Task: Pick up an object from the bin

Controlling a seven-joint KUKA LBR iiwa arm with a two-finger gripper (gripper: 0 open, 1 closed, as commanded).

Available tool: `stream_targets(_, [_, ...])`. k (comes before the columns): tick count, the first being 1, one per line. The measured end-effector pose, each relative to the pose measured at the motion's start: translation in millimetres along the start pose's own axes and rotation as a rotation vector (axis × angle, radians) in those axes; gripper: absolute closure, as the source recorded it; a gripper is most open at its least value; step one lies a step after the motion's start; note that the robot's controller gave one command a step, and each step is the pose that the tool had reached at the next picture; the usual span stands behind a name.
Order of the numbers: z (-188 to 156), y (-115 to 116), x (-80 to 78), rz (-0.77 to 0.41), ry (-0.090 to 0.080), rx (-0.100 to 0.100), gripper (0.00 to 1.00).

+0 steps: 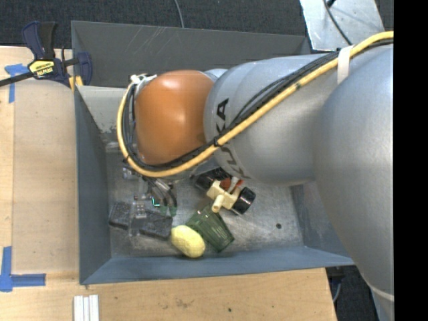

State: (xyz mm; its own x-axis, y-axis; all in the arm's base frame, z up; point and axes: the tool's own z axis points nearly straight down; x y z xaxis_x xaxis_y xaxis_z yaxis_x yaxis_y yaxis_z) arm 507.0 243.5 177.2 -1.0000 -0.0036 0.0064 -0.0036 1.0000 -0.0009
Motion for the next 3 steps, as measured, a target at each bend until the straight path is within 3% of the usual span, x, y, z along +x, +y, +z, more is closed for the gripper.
stream_targets(1, [-4.7, -1.3, -2.3, 0.004, -0.008, -0.002, 0.00])
stream_targets(2, [61.7, -9.6, 0.4, 0.119, -0.010, -0.003, 0.00])
stream_targets(3, [63.0, -8.9, 7.0, 0.200, -0.005, -0.001, 0.00])
